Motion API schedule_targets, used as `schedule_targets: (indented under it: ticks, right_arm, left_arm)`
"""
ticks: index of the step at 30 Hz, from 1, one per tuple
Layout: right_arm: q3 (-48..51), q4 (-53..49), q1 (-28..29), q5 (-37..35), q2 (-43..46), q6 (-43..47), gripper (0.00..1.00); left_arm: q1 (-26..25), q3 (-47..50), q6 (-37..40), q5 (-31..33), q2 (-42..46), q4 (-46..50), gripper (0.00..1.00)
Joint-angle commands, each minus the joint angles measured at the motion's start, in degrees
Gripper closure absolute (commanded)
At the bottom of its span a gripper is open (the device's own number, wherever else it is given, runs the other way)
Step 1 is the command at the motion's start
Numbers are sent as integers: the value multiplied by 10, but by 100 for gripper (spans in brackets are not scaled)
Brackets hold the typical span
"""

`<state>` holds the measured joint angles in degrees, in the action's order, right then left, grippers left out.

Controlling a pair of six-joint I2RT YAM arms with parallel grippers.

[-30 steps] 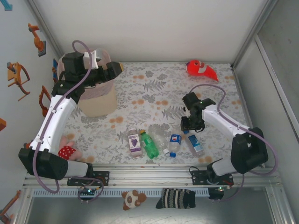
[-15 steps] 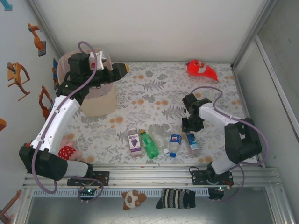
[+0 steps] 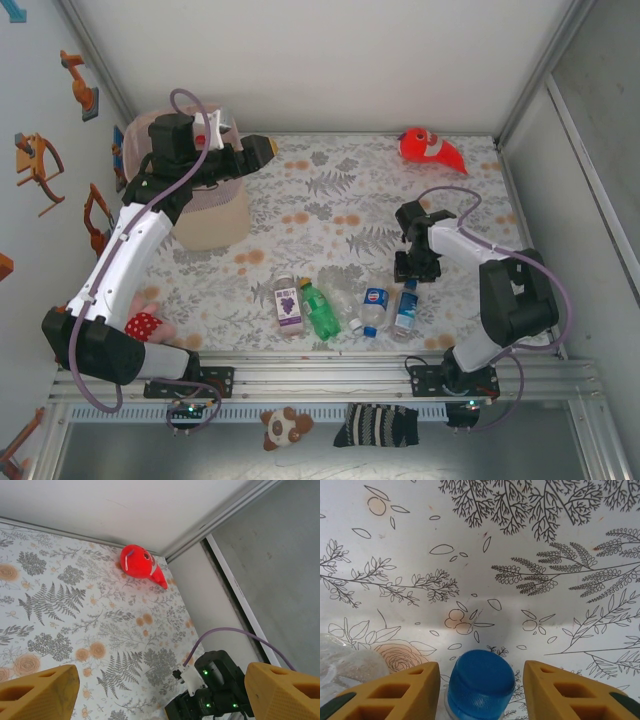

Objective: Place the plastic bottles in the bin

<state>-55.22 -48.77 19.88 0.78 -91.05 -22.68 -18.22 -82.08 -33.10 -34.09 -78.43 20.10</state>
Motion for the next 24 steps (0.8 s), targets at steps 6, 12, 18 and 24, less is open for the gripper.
schedule_targets:
  ticks: [6, 12, 18, 24]
  right_arm:
    - [28, 22, -12, 26, 15, -46, 51]
    - [34, 34, -16, 27, 8, -46, 54]
    - [29, 23, -16, 15, 20, -43, 65]
    - [1, -13, -17, -17, 59, -38, 73]
  left_arm:
    - [-4, 0, -7, -3, -5, -19, 15]
    - [-6, -2, -12, -3, -9, -23, 15]
    - [-9, -5, -13, -3, -12, -25, 15]
    - [-11, -5, -11, -4, -16, -33, 16]
